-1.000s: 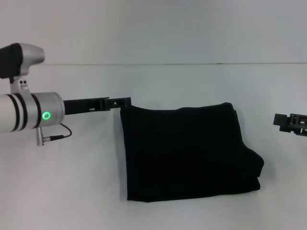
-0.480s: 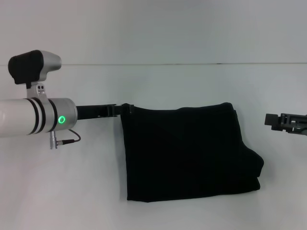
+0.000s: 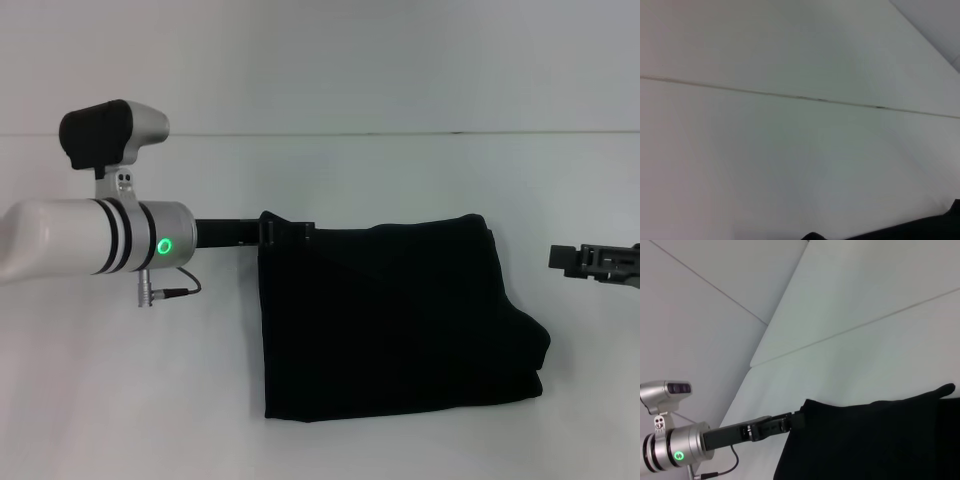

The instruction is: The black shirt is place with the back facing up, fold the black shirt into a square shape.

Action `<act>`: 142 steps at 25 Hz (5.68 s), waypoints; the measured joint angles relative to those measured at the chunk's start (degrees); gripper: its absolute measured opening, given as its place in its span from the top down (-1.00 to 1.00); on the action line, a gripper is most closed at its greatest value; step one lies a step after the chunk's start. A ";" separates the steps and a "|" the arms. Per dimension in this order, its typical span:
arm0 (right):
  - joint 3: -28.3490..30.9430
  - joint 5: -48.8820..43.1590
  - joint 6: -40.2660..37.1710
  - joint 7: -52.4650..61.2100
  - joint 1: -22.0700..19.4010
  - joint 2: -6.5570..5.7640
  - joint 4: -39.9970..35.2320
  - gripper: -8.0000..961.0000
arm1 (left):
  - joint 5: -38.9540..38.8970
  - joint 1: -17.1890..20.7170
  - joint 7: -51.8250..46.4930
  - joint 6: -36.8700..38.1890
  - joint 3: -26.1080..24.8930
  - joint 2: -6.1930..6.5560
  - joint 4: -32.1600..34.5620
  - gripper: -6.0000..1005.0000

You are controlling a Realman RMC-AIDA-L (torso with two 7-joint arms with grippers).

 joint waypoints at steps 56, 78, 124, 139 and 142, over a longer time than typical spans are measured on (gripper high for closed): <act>-10.29 -5.54 6.20 1.16 2.84 1.35 4.86 0.15 | -0.44 -3.73 0.16 -0.22 0.14 0.64 0.57 0.91; -10.32 -6.10 7.74 -0.13 1.15 1.62 5.08 0.93 | -0.44 -3.36 0.18 -0.27 0.14 0.64 0.57 0.91; 2.15 5.01 1.61 -14.78 0.21 0.02 -1.70 -0.74 | -5.13 11.65 0.85 14.57 -3.27 -0.14 26.06 -0.13; -6.77 3.94 2.19 -25.58 2.59 4.94 -16.71 -0.84 | -10.21 12.38 30.42 39.20 1.58 -1.16 30.45 -0.78; -9.10 3.23 2.10 -25.20 2.31 4.98 -18.74 -0.84 | -9.80 12.34 32.48 40.60 1.80 -1.14 30.53 -0.81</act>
